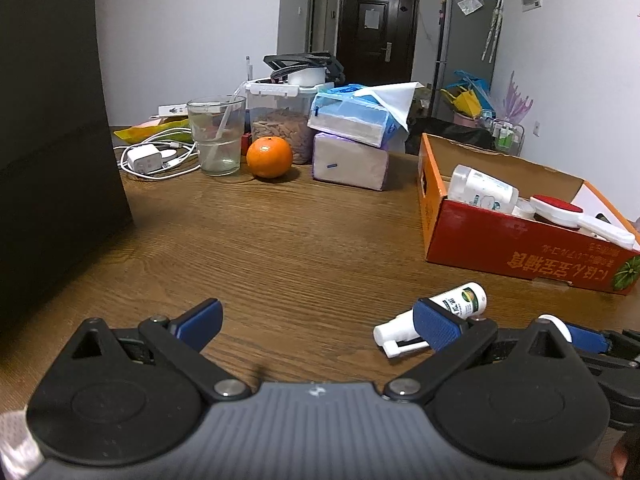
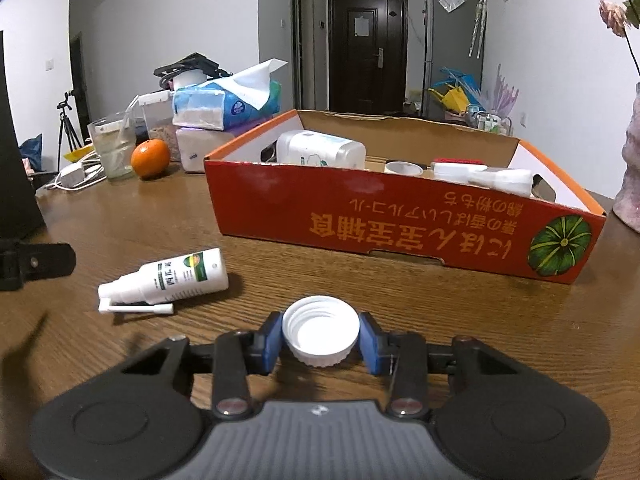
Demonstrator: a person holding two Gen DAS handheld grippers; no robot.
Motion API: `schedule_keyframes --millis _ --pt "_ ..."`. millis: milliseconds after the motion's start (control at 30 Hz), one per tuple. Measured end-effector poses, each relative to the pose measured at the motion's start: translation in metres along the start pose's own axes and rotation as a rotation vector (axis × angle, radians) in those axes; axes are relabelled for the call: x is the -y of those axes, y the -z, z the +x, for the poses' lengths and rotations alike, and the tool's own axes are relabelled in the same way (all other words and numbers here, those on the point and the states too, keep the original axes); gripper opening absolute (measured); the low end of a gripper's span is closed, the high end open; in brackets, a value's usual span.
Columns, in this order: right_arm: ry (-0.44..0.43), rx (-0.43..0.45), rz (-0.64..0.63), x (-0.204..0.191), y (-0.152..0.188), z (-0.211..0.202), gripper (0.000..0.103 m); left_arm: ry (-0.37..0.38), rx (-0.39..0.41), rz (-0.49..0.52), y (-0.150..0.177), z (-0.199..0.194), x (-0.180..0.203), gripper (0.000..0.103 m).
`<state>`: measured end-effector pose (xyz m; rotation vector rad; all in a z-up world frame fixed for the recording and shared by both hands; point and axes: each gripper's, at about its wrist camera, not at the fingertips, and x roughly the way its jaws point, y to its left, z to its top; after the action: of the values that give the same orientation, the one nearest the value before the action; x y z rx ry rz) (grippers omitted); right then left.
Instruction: Organize rigid objects
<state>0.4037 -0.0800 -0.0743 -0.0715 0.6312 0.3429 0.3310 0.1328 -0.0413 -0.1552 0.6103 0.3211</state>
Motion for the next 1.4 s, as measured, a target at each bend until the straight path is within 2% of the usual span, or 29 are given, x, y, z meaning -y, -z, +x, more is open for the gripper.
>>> schedule_keyframes --millis 267,367,600,900,1233,1400 --pt "-0.005 0.049 0.021 0.009 -0.003 -0.011 0.039 -0.055 0.004 -0.013 0.0 0.005 0.005 0.103" --pt "0.0 0.065 0.027 0.014 -0.005 -0.014 0.039 -0.055 0.002 -0.024 0.0 0.006 0.011 0.103" --pt "0.016 0.079 0.046 0.035 -0.006 -0.017 0.039 -0.039 -0.006 -0.044 0.003 0.01 0.039 0.103" --pt "0.044 0.092 0.085 0.069 -0.008 -0.021 0.039 -0.067 0.001 -0.08 0.003 0.017 0.078 0.103" --pt "0.066 0.092 0.099 0.099 -0.008 -0.019 0.039 -0.154 -0.015 -0.085 0.001 0.033 0.115 0.103" --pt "0.071 0.09 0.095 0.108 -0.008 -0.017 0.039 -0.208 -0.047 -0.111 -0.002 0.046 0.121 0.103"
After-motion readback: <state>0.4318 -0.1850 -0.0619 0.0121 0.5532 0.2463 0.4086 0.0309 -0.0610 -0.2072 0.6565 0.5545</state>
